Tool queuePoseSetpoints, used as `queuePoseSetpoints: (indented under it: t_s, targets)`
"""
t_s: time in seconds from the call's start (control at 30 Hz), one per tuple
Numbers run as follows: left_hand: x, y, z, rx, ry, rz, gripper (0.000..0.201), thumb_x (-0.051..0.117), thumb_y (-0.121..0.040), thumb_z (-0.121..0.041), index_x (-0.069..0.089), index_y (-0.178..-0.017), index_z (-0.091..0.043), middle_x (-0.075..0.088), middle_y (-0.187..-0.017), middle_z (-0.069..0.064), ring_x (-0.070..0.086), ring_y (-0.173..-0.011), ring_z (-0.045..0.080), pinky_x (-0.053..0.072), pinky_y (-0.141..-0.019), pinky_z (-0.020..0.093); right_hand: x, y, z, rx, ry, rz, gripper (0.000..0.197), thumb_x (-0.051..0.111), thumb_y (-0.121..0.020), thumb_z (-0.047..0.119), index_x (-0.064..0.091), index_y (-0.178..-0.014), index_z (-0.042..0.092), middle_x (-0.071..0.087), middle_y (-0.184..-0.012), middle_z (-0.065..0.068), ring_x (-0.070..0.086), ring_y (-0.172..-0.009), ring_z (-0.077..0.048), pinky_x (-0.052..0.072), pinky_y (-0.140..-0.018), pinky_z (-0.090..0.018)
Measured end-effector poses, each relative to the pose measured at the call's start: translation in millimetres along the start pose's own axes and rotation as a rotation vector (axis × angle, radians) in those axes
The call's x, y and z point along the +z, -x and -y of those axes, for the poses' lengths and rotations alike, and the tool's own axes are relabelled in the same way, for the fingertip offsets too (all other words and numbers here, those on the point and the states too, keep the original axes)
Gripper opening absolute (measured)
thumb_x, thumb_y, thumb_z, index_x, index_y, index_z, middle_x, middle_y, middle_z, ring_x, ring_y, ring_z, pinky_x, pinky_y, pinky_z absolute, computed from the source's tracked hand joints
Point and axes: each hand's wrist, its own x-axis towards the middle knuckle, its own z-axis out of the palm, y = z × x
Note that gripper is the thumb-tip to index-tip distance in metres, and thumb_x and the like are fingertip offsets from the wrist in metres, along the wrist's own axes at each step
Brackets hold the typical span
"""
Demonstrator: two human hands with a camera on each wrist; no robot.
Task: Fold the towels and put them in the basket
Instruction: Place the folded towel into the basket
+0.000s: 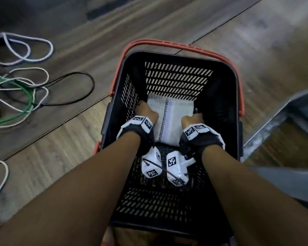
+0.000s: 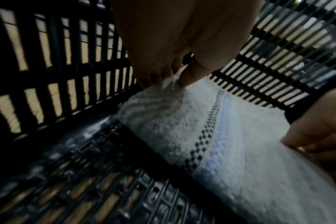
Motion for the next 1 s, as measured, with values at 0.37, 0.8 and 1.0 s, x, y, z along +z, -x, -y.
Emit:
queuePoseSetpoints:
  t_s: [0.37, 0.8, 1.0]
  targets:
    - [21.9, 7.9, 22.3, 0.602, -0.514, -0.143, 0.059, 0.034, -0.094, -0.022, 0.011, -0.148, -0.014, 0.008, -0.158, 0.005, 0.003, -0.145, 0.019, 0.014, -0.114, 0.044, 48.2, -3.2, -35.2, -0.583, 0.379, -0.466, 0.054, 0.047, -0.083, 0.012, 0.035, -0.136, 0.010, 0.029, -0.149, -0.014, 0.023, -0.137, -0.030, 0.026, -0.105, -0.042]
    - [21.3, 6.3, 31.0, 0.421, -0.839, 0.079, 0.064, 0.035, -0.092, -0.037, 0.010, -0.147, -0.017, 0.006, -0.157, 0.012, 0.006, -0.144, 0.030, 0.006, -0.115, 0.054, 34.7, -0.9, -41.7, -0.462, 0.623, -0.067, 0.063, 0.040, -0.094, 0.029, 0.013, -0.148, 0.011, 0.000, -0.158, -0.011, 0.001, -0.146, -0.029, 0.018, -0.114, -0.044]
    - [-72.6, 99.3, -14.4, 0.436, -0.724, 0.174, 0.033, 0.045, -0.092, -0.033, 0.060, -0.104, -0.007, 0.063, -0.111, 0.016, 0.060, -0.100, 0.033, 0.046, -0.081, 0.036, -53.8, 111.1, -0.4, -0.431, 0.710, 0.223, 0.026, 0.040, -0.098, 0.030, 0.049, -0.092, 0.006, 0.048, -0.094, -0.015, 0.045, -0.085, -0.019, 0.034, -0.064, -0.023]
